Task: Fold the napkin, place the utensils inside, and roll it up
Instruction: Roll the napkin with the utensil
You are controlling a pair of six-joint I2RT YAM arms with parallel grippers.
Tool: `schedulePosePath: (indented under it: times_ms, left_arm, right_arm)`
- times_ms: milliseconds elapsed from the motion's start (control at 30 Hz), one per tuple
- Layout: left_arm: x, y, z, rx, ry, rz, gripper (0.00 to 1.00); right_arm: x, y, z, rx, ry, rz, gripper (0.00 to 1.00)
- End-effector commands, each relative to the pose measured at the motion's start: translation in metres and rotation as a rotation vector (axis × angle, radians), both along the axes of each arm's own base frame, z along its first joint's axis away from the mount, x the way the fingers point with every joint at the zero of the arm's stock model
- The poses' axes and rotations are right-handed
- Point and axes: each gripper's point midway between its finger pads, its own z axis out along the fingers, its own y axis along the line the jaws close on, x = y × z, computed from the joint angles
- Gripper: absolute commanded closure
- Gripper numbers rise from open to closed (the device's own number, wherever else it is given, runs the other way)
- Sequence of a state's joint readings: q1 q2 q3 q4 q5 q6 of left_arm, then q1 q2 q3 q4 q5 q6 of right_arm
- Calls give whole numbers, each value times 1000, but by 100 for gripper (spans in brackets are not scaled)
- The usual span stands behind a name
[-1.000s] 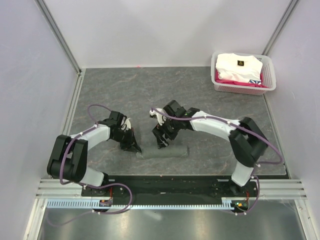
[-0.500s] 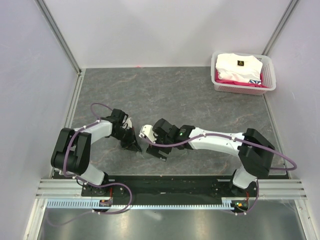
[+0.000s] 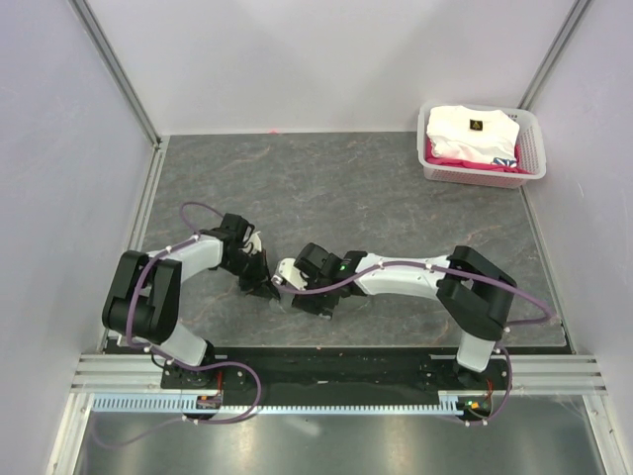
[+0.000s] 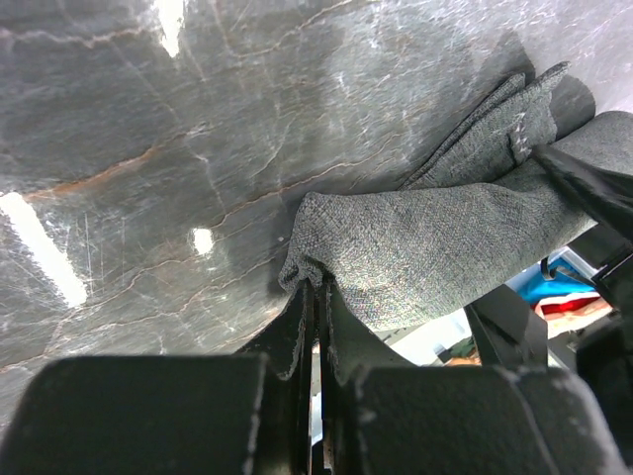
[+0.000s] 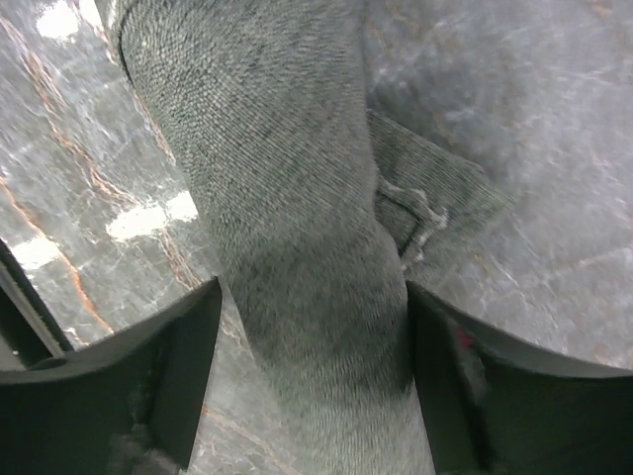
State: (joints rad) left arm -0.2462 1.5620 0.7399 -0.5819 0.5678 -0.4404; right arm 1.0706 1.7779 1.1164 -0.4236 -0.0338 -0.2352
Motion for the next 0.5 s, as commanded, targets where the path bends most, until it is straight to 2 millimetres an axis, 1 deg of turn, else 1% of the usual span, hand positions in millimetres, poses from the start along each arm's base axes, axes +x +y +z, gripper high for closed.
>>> schedulePosePath:
  times_ms: [0, 33, 67, 100, 133, 167, 233, 267, 333, 367, 400, 467]
  left_arm:
    - [14, 0, 6, 6, -82, -46, 98]
    - [15, 0, 7, 5, -89, -48, 98]
    - [18, 0, 11, 6, -110, -47, 98]
    - [20, 4, 11, 31, -122, -35, 98]
    - [22, 5, 13, 41, -133, -28, 95]
    - [23, 7, 16, 45, -145, -22, 85]
    - [27, 10, 24, 57, -179, 1, 70]
    - [27, 13, 27, 65, -184, 9, 53]
    - [30, 18, 35, 75, -214, 41, 44]
    - [27, 21, 34, 85, -211, 54, 38]
    - [27, 22, 40, 82, -225, 79, 37]
    - [22, 27, 38, 98, -219, 110, 35]
  right_arm:
    - [0, 10, -1, 0, 38, 30, 27]
    - [-5, 10, -4, 3, 80, 39, 28]
    - [-8, 9, -10, -7, 114, 35, 32]
    - [-11, 11, -10, -6, 141, 38, 36]
    - [-18, 10, -12, -5, 200, 47, 40]
    - [-23, 9, -18, -14, 232, 45, 49]
    - [-35, 7, -22, -16, 301, 57, 55]
    - [-40, 5, -27, -25, 333, 55, 61]
    - [-47, 0, -31, -37, 386, 49, 65]
    - [-55, -2, -35, -37, 437, 57, 67]
    - [-58, -3, -37, -37, 465, 47, 67]
    - [-66, -6, -40, -33, 547, 44, 69]
